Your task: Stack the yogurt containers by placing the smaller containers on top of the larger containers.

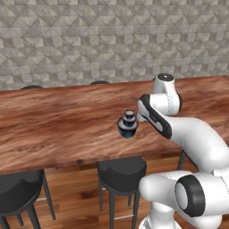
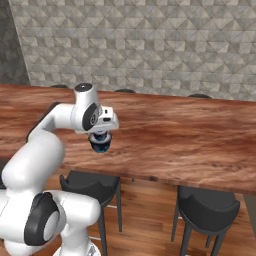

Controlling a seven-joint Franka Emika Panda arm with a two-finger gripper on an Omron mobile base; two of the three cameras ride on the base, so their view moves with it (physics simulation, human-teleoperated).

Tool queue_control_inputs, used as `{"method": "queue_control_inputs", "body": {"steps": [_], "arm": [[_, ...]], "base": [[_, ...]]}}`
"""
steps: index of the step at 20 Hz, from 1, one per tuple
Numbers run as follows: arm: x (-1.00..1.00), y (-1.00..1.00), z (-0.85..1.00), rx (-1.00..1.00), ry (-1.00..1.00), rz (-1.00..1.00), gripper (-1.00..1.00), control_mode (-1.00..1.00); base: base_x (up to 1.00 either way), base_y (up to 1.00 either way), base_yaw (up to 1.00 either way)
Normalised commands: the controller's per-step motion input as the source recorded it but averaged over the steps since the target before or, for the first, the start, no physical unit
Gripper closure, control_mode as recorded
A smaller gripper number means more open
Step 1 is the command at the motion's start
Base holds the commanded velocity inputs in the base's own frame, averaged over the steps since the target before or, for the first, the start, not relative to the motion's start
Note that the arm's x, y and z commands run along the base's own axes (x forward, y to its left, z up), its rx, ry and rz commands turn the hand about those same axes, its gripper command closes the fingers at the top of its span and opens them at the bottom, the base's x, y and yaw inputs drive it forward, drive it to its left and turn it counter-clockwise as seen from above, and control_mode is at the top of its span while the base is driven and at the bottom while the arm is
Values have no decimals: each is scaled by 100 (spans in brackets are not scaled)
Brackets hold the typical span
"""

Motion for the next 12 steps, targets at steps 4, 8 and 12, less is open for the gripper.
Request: {"method": "queue_control_inputs", "body": {"steps": [4, 8, 12], "arm": [[-44, -11, 5, 1, 0, -2, -100, -100], [-50, -14, 7, 3, 0, -3, -100, -100], [-47, -14, 9, 3, 0, -4, -100, -100]], "base": [[0, 0, 0], [0, 0, 0], [0, 0, 0]]}}
